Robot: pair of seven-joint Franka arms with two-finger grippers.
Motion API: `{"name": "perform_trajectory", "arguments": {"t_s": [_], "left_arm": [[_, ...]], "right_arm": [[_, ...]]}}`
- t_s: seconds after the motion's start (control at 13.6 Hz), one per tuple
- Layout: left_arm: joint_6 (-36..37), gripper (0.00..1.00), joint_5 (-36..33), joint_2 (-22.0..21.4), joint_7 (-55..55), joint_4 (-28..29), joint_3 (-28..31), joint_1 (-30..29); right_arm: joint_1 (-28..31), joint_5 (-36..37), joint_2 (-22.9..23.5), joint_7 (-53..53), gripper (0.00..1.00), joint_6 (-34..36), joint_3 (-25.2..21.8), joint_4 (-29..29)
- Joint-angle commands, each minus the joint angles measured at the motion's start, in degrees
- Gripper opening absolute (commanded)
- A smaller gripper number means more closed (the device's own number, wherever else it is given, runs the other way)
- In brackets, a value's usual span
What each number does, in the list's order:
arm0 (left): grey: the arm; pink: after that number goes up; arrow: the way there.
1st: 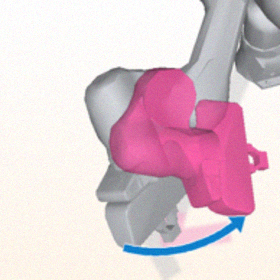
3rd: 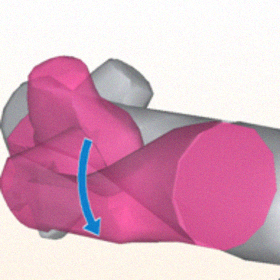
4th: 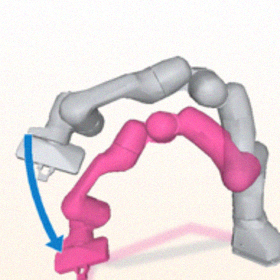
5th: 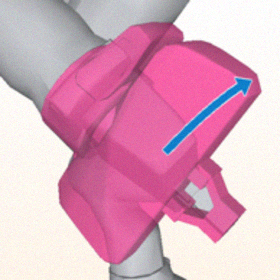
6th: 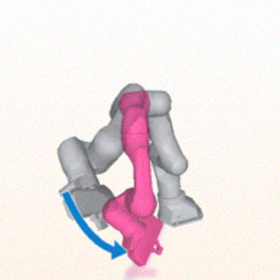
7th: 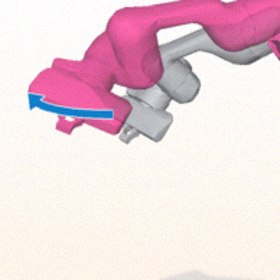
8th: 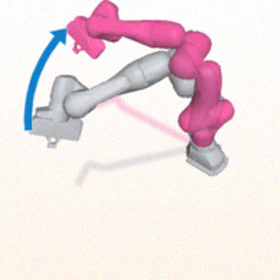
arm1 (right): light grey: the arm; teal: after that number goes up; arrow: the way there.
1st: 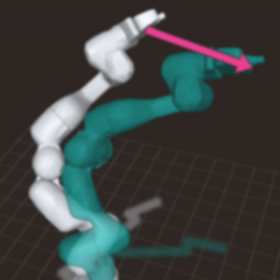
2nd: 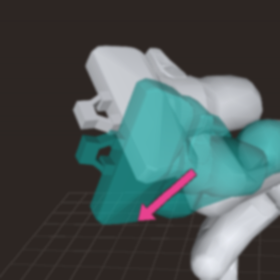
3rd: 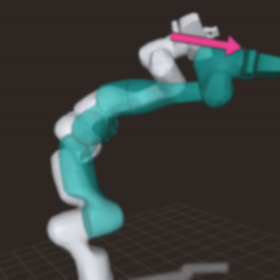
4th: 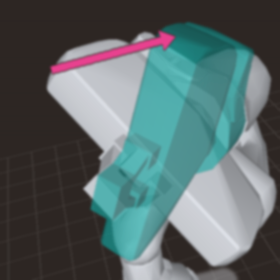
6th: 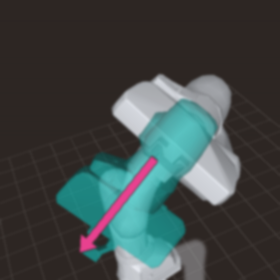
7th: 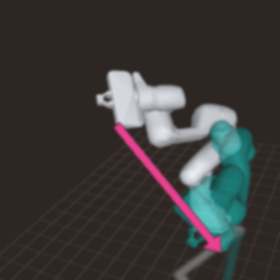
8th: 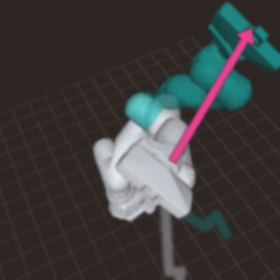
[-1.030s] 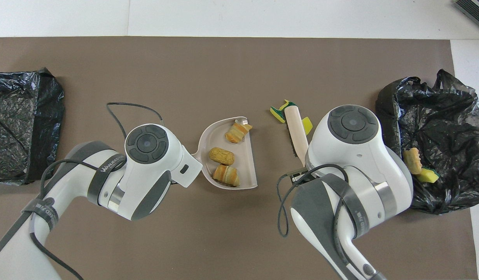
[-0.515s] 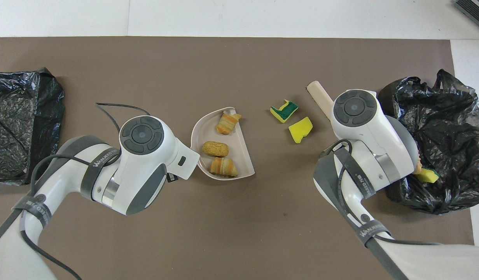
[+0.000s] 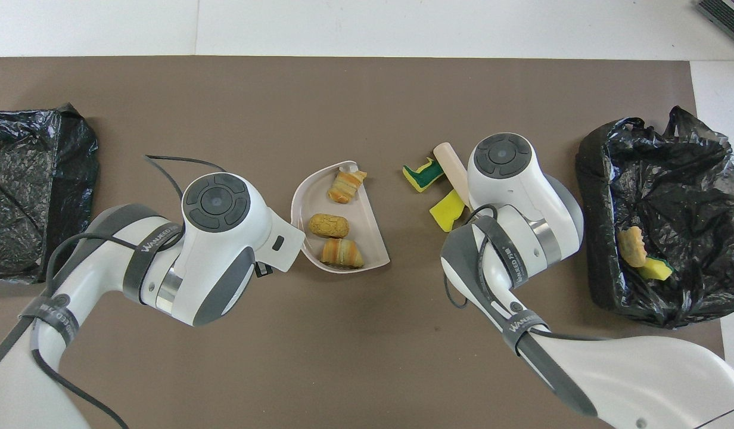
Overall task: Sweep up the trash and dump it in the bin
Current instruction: 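Sweep the sponges and scrubber into the dustpan with the right gripper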
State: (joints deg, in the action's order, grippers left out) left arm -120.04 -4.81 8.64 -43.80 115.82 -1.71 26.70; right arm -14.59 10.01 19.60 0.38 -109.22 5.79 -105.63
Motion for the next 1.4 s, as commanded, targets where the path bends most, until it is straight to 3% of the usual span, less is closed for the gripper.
{"name": "perform_trajectory", "arguments": {"t_s": [0.0,0.29,0.52,0.66,0.88,1.03,1.18,1.32], "left_arm": [[1.2,0.0,-0.3,-0.5,2.6,0.5,0.1,0.9],[-0.2,0.0,-0.3,-0.6,6.9,2.5,0.0,2.1],[-3.6,0.0,-0.2,-0.6,7.2,3.4,0.0,1.8],[-4.5,0.0,-0.2,-0.6,6.3,3.5,0.0,1.7],[-4.7,0.0,-0.2,-0.5,4.8,3.5,0.0,1.6],[-4.0,0.0,-0.2,-0.5,-1.1,3.4,0.1,1.5],[-3.5,0.0,-0.7,-0.5,-5.7,3.4,0.2,1.2],[-2.9,0.0,-3.3,-0.3,-7.2,2.8,0.2,0.8]], "right_arm": [[-4.3,-9.2,-1.6,-5.3,0.0,1.3,0.4,-0.8],[-9.6,-26.2,-2.9,-11.9,0.0,2.7,0.4,-1.3],[-9.1,-30.0,-7.9,-13.0,0.0,8.2,0.2,-0.3],[-7.7,-29.7,-11.0,-12.8,0.0,10.9,-0.2,-0.2],[-6.1,-27.2,-11.8,-12.3,0.0,17.1,-0.3,2.5],[-6.1,-21.1,-12.2,-12.3,0.0,20.7,-0.2,3.6],[-5.5,-14.8,-14.5,-8.0,0.0,20.2,-0.2,-0.7],[-2.0,-13.3,-16.8,-5.5,0.0,18.6,-0.3,-5.6]]}}
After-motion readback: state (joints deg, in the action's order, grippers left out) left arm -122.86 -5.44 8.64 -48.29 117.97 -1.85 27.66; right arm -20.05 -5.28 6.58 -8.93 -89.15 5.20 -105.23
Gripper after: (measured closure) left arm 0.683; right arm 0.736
